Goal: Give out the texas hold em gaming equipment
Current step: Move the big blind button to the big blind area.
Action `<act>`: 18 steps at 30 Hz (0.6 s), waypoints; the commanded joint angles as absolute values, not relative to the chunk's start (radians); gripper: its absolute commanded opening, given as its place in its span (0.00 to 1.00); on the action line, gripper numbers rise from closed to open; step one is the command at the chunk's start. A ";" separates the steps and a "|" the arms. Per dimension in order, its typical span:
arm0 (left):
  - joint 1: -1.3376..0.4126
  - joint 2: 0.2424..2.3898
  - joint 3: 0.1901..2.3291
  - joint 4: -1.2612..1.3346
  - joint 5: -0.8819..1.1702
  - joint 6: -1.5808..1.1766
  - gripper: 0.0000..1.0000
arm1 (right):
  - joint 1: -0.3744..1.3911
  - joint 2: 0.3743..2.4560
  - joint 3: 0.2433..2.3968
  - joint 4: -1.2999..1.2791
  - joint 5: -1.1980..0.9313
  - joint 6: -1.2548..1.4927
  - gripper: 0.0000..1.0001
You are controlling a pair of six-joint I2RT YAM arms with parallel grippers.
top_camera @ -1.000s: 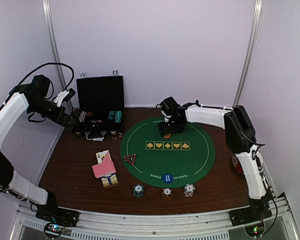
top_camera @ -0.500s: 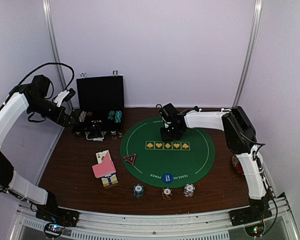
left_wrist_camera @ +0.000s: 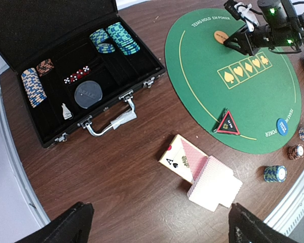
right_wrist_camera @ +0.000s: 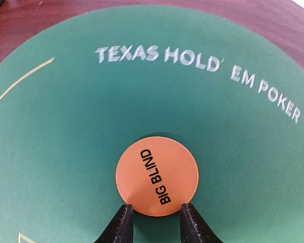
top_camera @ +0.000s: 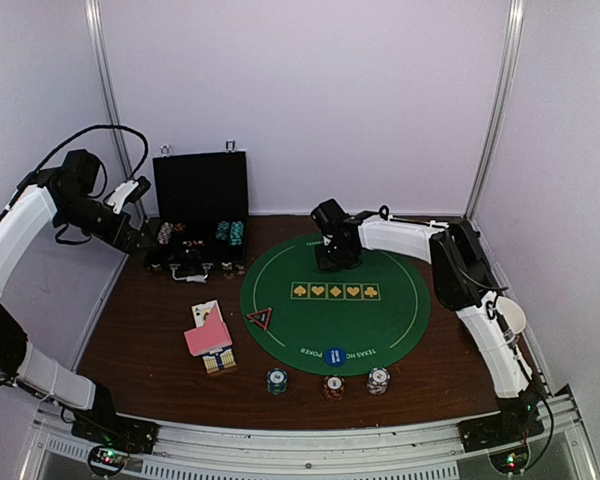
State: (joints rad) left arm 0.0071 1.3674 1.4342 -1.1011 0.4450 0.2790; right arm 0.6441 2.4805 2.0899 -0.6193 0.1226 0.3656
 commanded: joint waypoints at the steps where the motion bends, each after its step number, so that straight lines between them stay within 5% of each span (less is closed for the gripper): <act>1: 0.013 1.344 1.443 -1.097 0.448 0.285 0.98 | 0.625 2.527 2.170 -0.655 0.183 0.355 0.34; 10: 0.013 1.341 1.437 -1.101 0.447 0.286 0.98 | 0.618 2.541 2.258 -0.677 0.122 0.325 0.45; 18: 0.013 1.334 1.449 -1.111 0.447 0.291 0.98 | 0.719 2.212 1.846 -0.603 0.081 0.278 0.70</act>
State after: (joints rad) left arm 0.0071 1.3621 1.4338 -1.1023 0.4423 0.2794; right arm 0.6495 2.4165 2.0087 -0.6338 0.1104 0.2989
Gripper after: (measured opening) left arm 0.976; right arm 0.674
